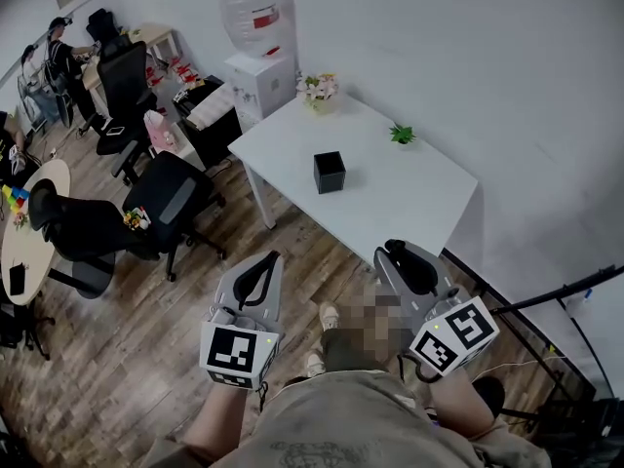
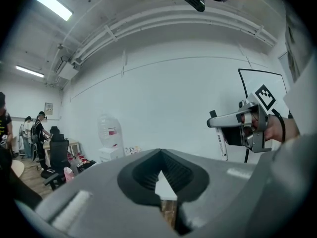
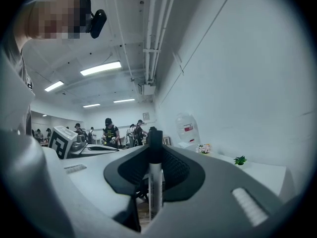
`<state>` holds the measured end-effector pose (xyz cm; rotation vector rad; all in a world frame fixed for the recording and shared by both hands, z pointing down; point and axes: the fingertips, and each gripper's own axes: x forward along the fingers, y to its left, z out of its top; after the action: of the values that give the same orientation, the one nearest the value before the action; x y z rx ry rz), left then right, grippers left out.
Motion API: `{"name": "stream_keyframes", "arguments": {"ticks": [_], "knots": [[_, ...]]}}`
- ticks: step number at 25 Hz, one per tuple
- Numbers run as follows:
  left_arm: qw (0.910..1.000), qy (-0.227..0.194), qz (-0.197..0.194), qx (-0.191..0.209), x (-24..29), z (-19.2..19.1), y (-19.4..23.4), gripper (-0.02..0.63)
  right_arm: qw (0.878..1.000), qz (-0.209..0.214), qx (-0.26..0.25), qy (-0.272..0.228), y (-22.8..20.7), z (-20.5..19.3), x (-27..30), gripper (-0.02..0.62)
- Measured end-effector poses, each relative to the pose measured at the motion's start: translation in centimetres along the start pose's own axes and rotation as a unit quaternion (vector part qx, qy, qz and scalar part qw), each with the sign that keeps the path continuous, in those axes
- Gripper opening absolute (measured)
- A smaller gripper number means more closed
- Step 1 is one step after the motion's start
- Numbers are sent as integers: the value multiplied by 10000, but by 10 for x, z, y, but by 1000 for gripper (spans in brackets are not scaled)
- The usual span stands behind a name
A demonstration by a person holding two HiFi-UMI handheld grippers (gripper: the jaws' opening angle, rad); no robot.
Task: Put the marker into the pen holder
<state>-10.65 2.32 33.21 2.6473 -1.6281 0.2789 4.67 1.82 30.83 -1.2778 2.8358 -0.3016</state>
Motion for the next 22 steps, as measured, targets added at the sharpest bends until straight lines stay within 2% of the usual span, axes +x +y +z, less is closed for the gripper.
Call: {"name": "stream_keyframes", "arguments": {"ticks": [9,15,22], "knots": [[9998,-46,-72,163,69,5,24,1,9999,1,103,8,-46,0,53,100],[9995,125,-198,190,135,2,47,1,9997,105,195,142,-89,-7,108,100],[9991,325,-146,216,207,4,82,1,9984,243,362,371,-141,-14,178,101]]}}
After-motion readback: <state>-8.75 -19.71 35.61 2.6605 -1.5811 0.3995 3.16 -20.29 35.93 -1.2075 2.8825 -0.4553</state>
